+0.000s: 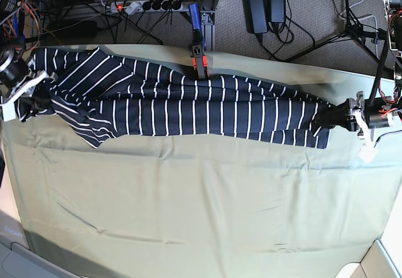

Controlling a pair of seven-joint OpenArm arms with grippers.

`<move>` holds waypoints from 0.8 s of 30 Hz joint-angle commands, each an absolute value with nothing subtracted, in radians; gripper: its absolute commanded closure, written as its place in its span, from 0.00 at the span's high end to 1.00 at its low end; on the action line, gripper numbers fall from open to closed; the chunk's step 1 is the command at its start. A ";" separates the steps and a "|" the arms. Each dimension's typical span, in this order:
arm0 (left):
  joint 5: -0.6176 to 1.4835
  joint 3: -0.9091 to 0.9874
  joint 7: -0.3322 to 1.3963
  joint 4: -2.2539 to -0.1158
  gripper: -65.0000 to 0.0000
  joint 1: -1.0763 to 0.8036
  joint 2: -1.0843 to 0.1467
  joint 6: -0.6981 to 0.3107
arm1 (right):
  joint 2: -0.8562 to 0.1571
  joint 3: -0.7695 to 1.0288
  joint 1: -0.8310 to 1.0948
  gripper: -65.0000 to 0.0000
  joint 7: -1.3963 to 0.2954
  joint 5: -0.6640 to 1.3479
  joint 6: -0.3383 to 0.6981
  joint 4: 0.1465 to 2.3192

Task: Fold the T-shirt properly
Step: 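Regrip the shirt end with the right gripper and tug it outward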

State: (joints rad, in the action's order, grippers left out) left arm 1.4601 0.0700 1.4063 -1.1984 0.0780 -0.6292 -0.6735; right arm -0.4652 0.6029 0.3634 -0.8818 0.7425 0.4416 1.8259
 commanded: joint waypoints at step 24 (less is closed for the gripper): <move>1.484 0.076 1.396 -1.213 0.40 0.100 -0.652 -0.698 | -0.401 0.614 0.432 0.68 -0.902 0.721 0.474 1.889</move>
